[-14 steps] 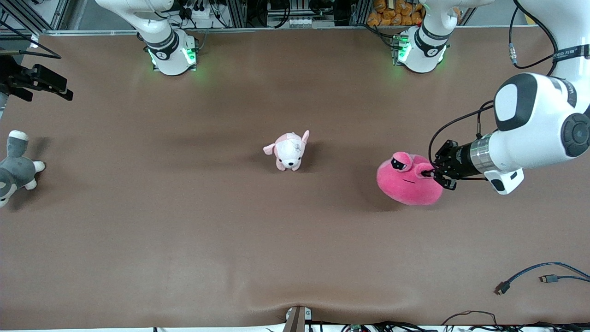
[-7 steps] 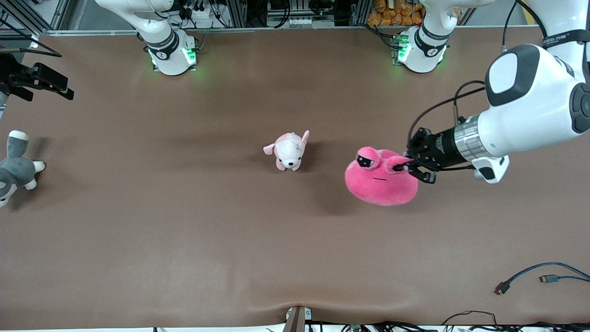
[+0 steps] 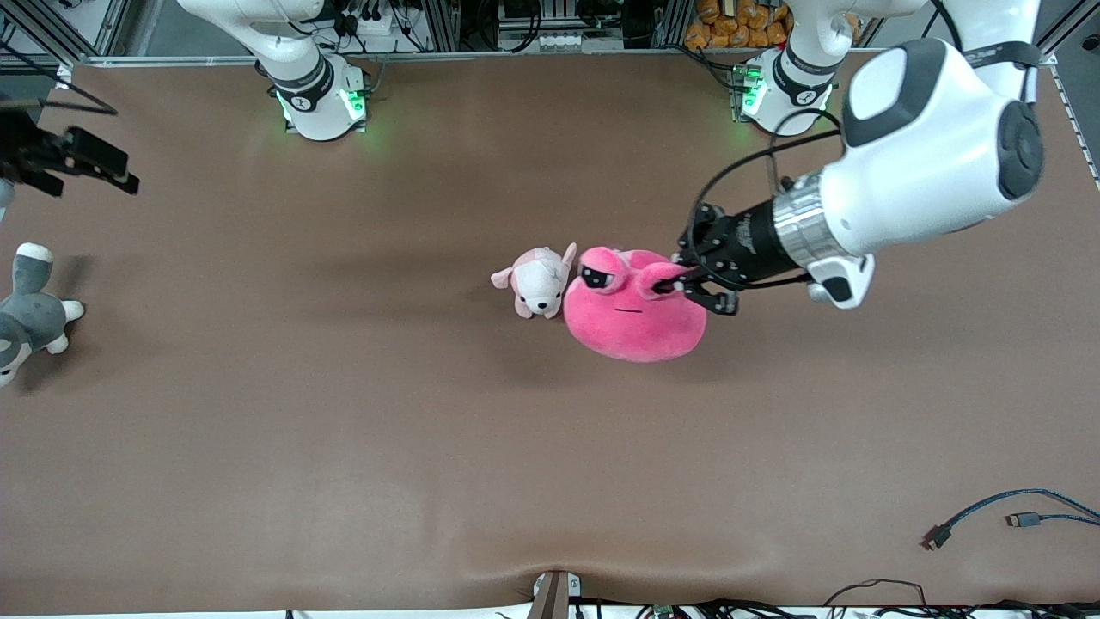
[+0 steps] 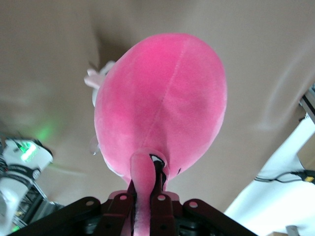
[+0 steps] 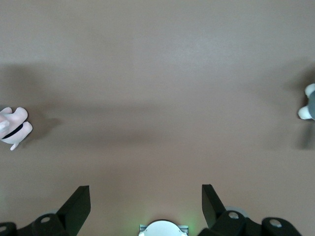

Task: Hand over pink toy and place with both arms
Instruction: 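Carry the pink plush toward the right gripper while the right gripper approaches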

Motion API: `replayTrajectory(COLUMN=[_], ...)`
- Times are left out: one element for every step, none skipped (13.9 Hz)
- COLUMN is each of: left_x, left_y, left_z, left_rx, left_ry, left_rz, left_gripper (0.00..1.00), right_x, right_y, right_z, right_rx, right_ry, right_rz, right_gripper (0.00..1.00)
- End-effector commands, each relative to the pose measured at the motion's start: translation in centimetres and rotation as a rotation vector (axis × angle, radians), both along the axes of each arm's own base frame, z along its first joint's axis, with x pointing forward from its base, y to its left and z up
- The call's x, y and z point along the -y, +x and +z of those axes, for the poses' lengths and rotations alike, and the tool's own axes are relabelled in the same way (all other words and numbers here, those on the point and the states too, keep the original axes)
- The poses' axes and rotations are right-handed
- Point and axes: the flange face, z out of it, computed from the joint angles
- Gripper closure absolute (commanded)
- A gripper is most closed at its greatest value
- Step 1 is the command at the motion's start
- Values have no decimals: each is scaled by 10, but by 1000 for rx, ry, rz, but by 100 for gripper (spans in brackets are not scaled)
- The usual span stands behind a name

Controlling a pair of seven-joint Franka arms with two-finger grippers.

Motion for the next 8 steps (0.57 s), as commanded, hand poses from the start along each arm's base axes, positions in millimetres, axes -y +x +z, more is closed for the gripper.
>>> replayTrajectory(left_x=[42,55,66,76,88,96,102,114], left_y=[-4,-9,-12,-14,-18,-20,-21,-25], left_z=[16,20,21,21,19,20,18,16], left_rx=[9,20,20,18,9,4,-6,-22], left_ry=[-56,-69,-83,-97,-106,-119,-127,-138], left_rz=[62,89,119,148,174,206,234,257], left_gripper=[100,100,100,100,100,100,100,100], right_x=[-37,-48,-50,-55,-69,-87,-98,-100], right_y=[49,58,64,67,68,68,67,67], right_z=[-50,-60,-65,-65,-66,-73,-76,-76], right_rx=[-49,-58,-65,-57,-48,-58,-66,-74], right_ry=[0,-15,-29,-37,-43,-53,-55,-54], right_rz=[27,-49,-165,-240,-266,-261,-271,-362], right_gripper=[0,0,0,0,0,0,0,0])
